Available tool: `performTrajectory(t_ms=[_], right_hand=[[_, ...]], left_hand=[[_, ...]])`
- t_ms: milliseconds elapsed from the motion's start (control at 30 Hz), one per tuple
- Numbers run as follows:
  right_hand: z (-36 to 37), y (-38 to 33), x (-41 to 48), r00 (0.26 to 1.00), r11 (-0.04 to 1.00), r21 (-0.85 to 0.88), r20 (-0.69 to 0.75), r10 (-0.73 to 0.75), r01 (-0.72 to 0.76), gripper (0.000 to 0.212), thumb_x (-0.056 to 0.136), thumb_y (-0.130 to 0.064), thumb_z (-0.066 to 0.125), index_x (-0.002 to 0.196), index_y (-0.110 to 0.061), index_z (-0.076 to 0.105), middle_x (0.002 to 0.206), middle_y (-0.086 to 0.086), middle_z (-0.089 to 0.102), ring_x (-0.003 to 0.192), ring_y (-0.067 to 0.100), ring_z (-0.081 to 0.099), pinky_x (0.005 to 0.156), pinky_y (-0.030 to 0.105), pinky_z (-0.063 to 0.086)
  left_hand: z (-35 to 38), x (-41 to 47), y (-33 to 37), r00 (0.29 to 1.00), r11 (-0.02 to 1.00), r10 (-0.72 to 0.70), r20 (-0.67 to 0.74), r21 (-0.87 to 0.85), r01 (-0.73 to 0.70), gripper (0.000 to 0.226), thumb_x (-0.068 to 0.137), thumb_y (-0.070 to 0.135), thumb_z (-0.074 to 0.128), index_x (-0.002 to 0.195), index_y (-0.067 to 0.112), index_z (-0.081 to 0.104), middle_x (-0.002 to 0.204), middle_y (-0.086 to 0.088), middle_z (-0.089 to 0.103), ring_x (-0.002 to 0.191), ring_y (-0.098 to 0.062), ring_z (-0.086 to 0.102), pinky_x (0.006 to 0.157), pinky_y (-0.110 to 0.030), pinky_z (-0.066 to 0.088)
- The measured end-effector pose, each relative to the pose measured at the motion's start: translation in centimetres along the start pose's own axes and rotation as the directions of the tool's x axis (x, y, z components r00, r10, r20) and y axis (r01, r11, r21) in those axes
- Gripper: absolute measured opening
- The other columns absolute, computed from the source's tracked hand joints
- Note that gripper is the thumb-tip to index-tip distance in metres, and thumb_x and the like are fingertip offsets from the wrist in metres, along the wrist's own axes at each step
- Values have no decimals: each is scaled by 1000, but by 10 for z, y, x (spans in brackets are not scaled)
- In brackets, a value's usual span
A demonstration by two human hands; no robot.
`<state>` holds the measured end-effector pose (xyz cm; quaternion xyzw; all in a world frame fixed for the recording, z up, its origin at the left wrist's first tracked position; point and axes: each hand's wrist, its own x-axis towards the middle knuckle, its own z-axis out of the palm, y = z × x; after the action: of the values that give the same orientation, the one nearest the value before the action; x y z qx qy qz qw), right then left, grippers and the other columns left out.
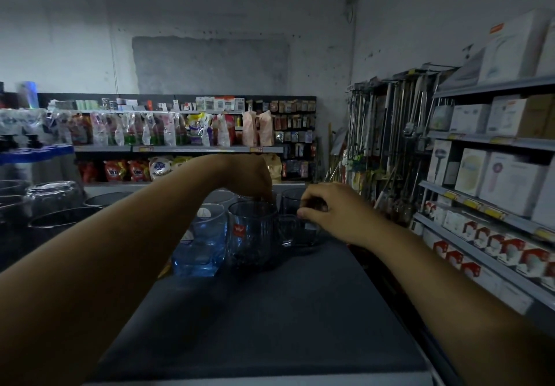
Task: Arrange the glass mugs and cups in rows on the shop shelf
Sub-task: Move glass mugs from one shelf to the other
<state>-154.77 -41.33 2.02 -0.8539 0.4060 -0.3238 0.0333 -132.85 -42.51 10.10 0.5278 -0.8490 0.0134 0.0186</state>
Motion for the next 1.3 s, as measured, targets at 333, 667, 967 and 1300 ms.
performTrajectory(t_ms=[333, 667, 967, 1300], right_hand=[[6, -17, -1, 997, 992, -120, -69, 41, -49, 12, 94, -36, 69, 93, -24, 68, 79, -17, 55, 79, 9, 58, 73, 34, 52], [-3, -26, -15, 996, 994, -97, -82, 35, -43, 28, 98, -31, 64, 122, -18, 62, 113, -3, 58, 88, 11, 54, 79, 31, 47], [-35, -93, -90, 978, 979, 8, -41, -203, 204, 28, 95, -37, 67, 119, -25, 64, 113, -12, 62, 99, 4, 56, 83, 15, 44], [63, -207, -252, 825, 794, 415, 155, -543, 445, 31, 97, -45, 54, 121, -27, 60, 117, -13, 58, 105, 8, 57, 88, 24, 48]], left_hand=[[6, -3, 5, 999, 999, -16, -46, -30, 15, 35, 98, 33, 62, 91, 3, 76, 75, -1, 64, 65, -9, 52, 64, -25, 40], [12, -51, 11, 942, 997, -4, -335, -70, -21, 19, 97, 28, 62, 103, 15, 74, 97, 3, 71, 85, -8, 65, 84, -34, 56], [54, -207, 93, 668, 983, -113, -736, -182, -34, 13, 93, 33, 67, 105, 28, 69, 98, 17, 68, 85, -1, 65, 71, -26, 53], [212, -421, 192, 477, 760, -643, -599, -420, 496, 26, 91, 42, 61, 114, 30, 65, 108, 16, 63, 97, -11, 64, 72, -34, 54]])
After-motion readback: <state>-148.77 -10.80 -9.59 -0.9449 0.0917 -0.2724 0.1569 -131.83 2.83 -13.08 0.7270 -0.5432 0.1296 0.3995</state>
